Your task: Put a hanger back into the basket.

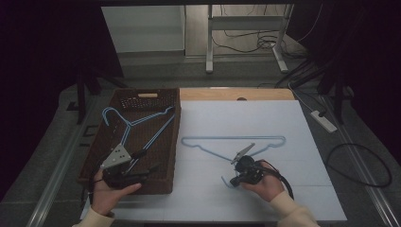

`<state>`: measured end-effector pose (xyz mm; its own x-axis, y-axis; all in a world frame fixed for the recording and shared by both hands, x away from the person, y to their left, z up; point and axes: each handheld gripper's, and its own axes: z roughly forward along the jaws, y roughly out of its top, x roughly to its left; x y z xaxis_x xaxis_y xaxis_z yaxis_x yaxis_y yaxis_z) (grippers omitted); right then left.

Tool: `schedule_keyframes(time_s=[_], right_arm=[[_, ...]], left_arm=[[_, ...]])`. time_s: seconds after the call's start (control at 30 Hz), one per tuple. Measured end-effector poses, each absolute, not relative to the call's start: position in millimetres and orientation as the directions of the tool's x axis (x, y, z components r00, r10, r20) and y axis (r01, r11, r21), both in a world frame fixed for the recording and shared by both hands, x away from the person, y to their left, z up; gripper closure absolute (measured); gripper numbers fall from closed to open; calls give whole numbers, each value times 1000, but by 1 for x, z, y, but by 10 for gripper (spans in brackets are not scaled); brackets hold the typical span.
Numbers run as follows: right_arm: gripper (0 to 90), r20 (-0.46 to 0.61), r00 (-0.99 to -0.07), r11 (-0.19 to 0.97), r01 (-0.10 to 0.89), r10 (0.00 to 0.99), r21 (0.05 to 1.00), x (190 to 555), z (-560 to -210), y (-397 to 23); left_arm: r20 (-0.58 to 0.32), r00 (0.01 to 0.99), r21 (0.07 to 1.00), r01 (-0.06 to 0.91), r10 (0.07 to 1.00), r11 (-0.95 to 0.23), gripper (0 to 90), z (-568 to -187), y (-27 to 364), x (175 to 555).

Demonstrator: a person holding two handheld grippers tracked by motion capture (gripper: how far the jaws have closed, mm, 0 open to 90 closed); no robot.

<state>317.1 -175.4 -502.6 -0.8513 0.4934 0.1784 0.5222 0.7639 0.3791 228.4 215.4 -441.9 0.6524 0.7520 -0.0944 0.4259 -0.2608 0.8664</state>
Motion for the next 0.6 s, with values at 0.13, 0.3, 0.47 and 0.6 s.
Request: schedule_keyframes(time_s=[0.13, 0.3, 0.47, 0.6], right_arm=[[900, 178, -831, 747, 553, 528, 368, 312, -502, -198], [900, 145, -813, 738, 574, 563, 353, 313, -499, -217], [900, 122, -784, 716, 609, 609, 341, 318, -497, -238], [900, 128, -767, 698, 629, 629, 343, 321, -497, -251]], left_arm=[[-93, 655, 866, 425, 750, -263, 319, -442, 214, 228], [-92, 656, 866, 424, 749, -265, 319, -441, 213, 228], [-91, 657, 865, 424, 748, -267, 319, -442, 213, 228], [-92, 658, 866, 423, 747, -266, 319, -441, 212, 228]])
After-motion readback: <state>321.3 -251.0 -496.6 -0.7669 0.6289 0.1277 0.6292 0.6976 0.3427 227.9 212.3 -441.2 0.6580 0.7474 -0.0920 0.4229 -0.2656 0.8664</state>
